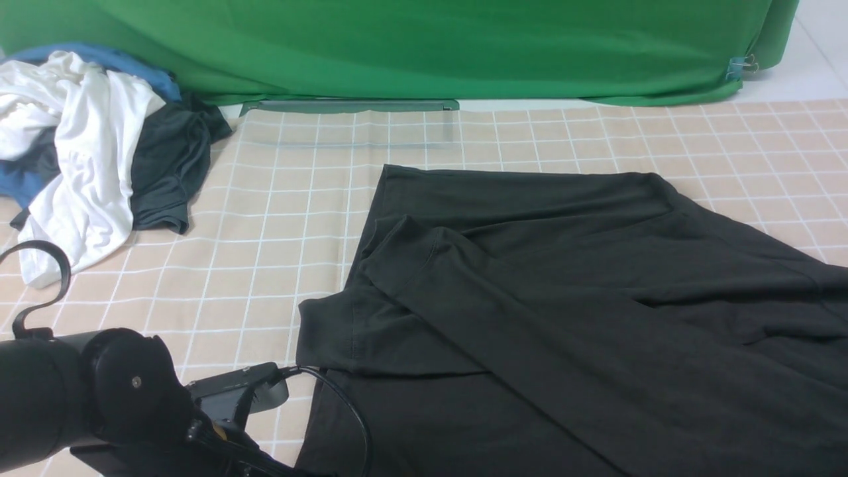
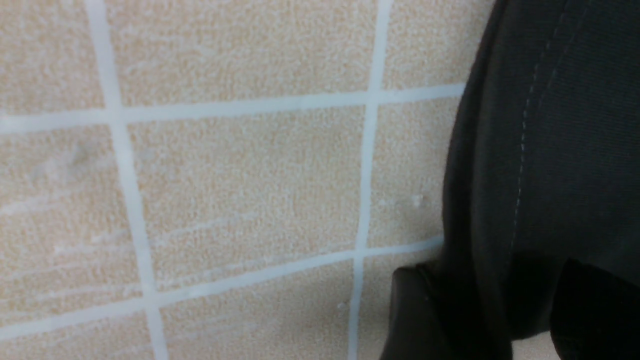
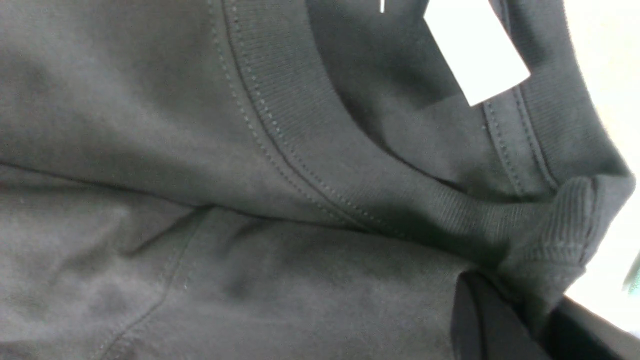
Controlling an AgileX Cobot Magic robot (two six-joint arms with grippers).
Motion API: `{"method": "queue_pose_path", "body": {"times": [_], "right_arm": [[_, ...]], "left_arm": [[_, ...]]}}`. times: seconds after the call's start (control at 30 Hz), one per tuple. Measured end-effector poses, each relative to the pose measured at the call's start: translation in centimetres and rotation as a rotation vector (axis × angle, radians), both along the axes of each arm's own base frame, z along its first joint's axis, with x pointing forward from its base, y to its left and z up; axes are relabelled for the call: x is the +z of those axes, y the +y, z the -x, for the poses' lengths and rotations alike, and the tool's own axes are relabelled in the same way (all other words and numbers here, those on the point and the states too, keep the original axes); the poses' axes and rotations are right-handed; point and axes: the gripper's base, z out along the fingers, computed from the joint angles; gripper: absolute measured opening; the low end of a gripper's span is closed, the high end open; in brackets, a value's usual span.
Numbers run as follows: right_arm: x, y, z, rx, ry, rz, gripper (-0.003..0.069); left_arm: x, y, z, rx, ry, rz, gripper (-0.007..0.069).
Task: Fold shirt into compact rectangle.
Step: 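Grasp the near edge of the shirt at its hem and shoulder corners, then fold the black garment in half by bringing its near edge over to the far edge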
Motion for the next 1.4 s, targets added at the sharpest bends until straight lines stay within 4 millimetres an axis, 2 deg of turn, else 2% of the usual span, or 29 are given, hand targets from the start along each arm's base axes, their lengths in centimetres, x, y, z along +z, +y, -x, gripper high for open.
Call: {"method": "queue_pose_path", "body": {"times": [0.2, 0.3, 0.43, 0.53, 0.73, 0.87, 1.03, 1.3, 1.4], "right_arm": [[0.0, 0.0, 0.0, -0.001, -0.001, -0.002, 0.0058], [0.0, 0.0, 0.0, -0.002, -0.001, -0.002, 0.0058], [0.0, 0.0, 0.0, -0.002, -0.001, -0.003, 0.0058], [0.0, 0.1, 0.1, -0.005, 0.005, -0.006, 0.0058], [0.0, 0.1, 0.1, -0.010, 0.006, -0.013, 0.0058], [0.0, 0.3, 0.0, -0.021, -0.003, -0.028, 0.0058], [0.8, 0.0, -0.6, -0.030, -0.030, -0.018, 0.0058], [1.9, -0.3, -1.5, -0.062, -0.087, 0.004, 0.0058], [2.4, -0.5, -2.0, -0.091, -0.122, 0.016, 0.0058]], "left_arm": [[0.0, 0.0, -0.1, 0.007, -0.007, 0.003, 0.0349], [0.0, 0.0, -0.3, 0.018, -0.034, 0.005, 0.0262], [-0.2, 0.0, -0.6, 0.035, -0.073, 0.006, 0.0071], [-0.1, 0.0, -0.5, 0.031, -0.065, 0.006, 0.0022], [1.4, 0.2, 0.3, 0.012, -0.078, 0.038, 0.0016], [4.1, 0.4, 0.2, 0.011, -0.112, 0.089, 0.0016], [6.2, 0.7, -1.2, 0.039, -0.139, 0.116, 0.0016], [7.6, 1.6, -3.3, 0.108, -0.182, 0.128, 0.0016], [8.4, 1.7, -4.7, 0.133, -0.216, 0.138, 0.0016]]}}
